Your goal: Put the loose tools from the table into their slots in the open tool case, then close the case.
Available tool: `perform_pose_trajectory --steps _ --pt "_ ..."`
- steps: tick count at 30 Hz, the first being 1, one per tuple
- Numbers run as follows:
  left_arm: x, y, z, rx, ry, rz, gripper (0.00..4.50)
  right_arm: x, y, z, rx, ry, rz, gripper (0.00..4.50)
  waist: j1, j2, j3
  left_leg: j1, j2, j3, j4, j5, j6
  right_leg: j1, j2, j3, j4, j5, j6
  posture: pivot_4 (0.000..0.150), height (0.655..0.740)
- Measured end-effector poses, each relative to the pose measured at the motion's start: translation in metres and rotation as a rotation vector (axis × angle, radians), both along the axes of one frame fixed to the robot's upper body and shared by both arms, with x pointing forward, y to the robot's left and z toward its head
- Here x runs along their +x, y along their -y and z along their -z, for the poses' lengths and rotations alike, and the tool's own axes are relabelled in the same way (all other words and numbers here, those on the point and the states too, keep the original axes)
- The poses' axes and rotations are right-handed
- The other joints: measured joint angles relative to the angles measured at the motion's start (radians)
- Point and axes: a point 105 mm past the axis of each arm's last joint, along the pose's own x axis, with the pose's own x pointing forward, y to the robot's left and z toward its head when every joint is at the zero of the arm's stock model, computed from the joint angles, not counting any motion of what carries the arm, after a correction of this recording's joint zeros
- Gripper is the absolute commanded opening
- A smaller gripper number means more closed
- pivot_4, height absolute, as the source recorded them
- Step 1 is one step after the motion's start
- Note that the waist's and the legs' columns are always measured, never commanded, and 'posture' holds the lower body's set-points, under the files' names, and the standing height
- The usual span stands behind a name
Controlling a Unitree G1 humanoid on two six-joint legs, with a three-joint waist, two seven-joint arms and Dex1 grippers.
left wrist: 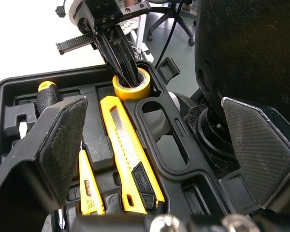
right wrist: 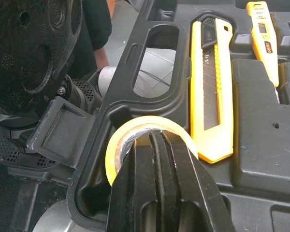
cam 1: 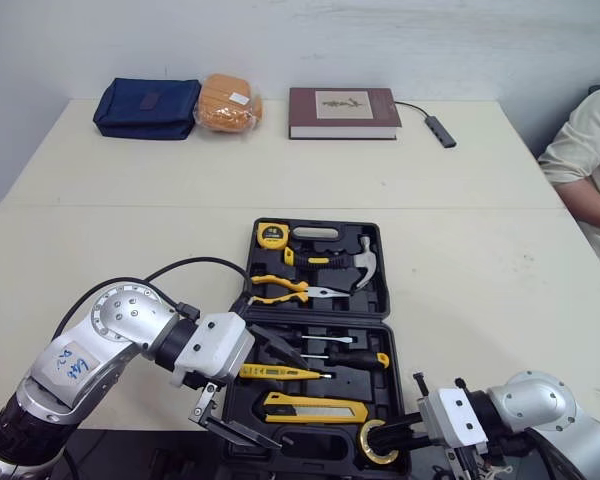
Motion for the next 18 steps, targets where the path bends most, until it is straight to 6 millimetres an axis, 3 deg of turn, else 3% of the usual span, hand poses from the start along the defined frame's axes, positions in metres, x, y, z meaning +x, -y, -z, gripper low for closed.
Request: perform_pose_trajectory --steps 18 --pt "0.0047 0.0057 -0.0057 0.001 0.02 0.017 4.5 -0.0018 -0.002 0.0004 -0.029 0.102 -0.042 0.06 0.0 -0.003 -0.002 0.001 0.001 0.0 0.0 0.0 0.0 0.001 0.001 0.0 0.0 0.0 0.0 0.15 0.74"
